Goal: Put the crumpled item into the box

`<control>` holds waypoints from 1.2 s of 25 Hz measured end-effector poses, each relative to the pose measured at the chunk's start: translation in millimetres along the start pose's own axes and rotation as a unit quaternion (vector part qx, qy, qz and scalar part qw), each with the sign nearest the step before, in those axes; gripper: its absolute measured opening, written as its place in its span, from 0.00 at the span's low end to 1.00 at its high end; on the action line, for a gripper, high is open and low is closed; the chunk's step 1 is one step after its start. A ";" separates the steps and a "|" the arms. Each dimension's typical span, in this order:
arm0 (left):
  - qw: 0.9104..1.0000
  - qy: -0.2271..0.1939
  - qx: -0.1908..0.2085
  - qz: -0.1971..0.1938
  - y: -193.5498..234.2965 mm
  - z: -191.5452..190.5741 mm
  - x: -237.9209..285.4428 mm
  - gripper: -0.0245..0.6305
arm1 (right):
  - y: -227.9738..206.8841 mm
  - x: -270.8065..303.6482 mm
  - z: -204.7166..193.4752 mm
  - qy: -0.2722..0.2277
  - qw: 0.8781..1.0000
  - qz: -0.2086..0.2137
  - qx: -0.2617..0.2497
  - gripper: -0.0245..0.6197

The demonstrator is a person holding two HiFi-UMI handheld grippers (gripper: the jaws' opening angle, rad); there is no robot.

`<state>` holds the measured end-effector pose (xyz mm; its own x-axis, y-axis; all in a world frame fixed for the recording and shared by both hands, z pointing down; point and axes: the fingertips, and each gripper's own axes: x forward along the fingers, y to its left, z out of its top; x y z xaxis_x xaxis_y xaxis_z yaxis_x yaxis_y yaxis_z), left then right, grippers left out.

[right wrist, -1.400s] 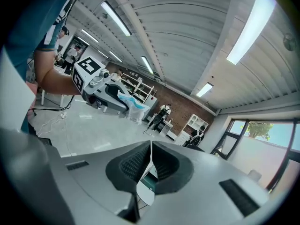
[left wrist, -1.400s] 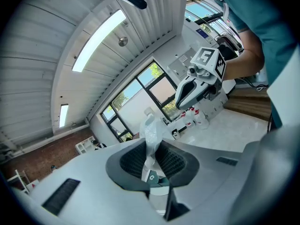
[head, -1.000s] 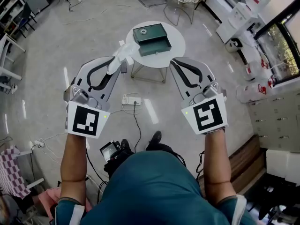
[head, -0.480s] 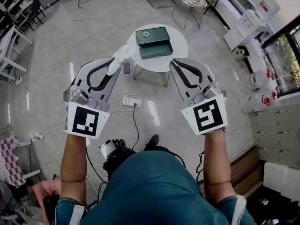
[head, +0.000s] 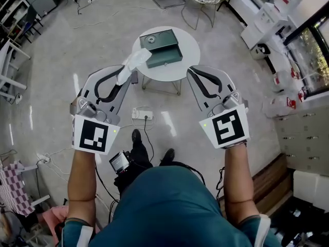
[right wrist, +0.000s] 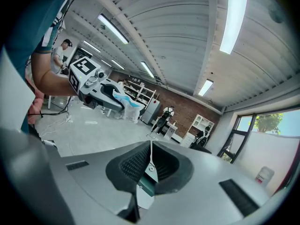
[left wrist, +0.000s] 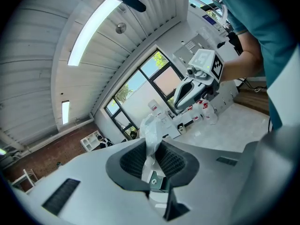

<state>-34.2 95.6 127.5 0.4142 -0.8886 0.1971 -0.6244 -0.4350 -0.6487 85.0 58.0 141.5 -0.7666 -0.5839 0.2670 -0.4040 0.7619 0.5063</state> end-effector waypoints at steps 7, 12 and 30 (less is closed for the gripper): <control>0.997 -0.046 -0.001 -0.056 30.0 -28.1 58.4 0.15 | -31.8 40.7 -17.5 0.049 0.997 -0.050 0.016 0.10; 0.994 -0.077 0.005 -0.080 79.3 -51.9 81.6 0.15 | -49.2 85.3 -1.2 0.068 0.994 -0.084 0.023 0.10; 0.982 -0.130 0.009 -0.134 171.0 -123.0 136.6 0.15 | -77.9 194.6 18.3 0.113 0.983 -0.142 0.030 0.10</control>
<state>-165.8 -118.1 134.0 0.7187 -0.6743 0.1698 -0.4587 -0.6433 -0.6129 -41.8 -109.8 139.1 -0.4911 -0.8173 0.3014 -0.6190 0.5708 0.5395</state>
